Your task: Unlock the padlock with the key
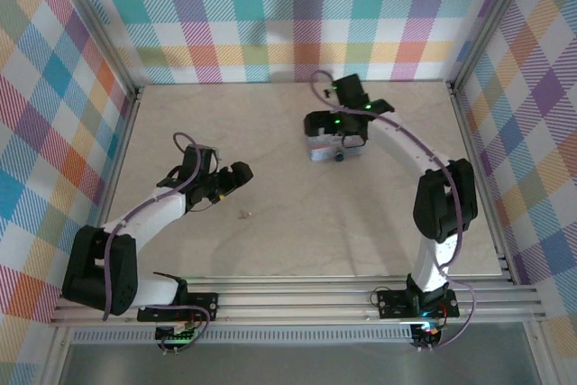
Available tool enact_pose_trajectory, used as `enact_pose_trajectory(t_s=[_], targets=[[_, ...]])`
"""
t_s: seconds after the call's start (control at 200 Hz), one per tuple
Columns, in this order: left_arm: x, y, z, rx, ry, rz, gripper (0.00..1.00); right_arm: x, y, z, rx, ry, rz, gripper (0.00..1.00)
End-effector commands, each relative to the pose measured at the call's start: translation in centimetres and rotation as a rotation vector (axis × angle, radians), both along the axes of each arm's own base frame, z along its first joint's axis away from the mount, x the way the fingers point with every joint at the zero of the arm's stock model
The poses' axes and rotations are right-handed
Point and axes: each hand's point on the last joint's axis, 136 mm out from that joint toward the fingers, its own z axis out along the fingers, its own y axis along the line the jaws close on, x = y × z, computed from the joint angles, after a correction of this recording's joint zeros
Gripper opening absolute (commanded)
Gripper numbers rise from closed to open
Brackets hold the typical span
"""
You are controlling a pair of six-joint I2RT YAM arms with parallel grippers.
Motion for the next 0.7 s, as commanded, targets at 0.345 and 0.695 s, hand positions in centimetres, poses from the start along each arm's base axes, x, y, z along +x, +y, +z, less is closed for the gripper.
enact_pose_trajectory(t_s=[0.345, 0.695], targets=[[7.9, -13.6, 2.5, -0.104, -0.023, -0.184, 0.80, 2.9, -9.2, -5.8, 0.057, 0.238, -0.205, 0.96], [14.0, -18.0, 0.2, -0.135, 0.043, -0.201, 0.75, 4.0, -6.0, -7.8, 0.171, 0.273, -0.048, 0.85]])
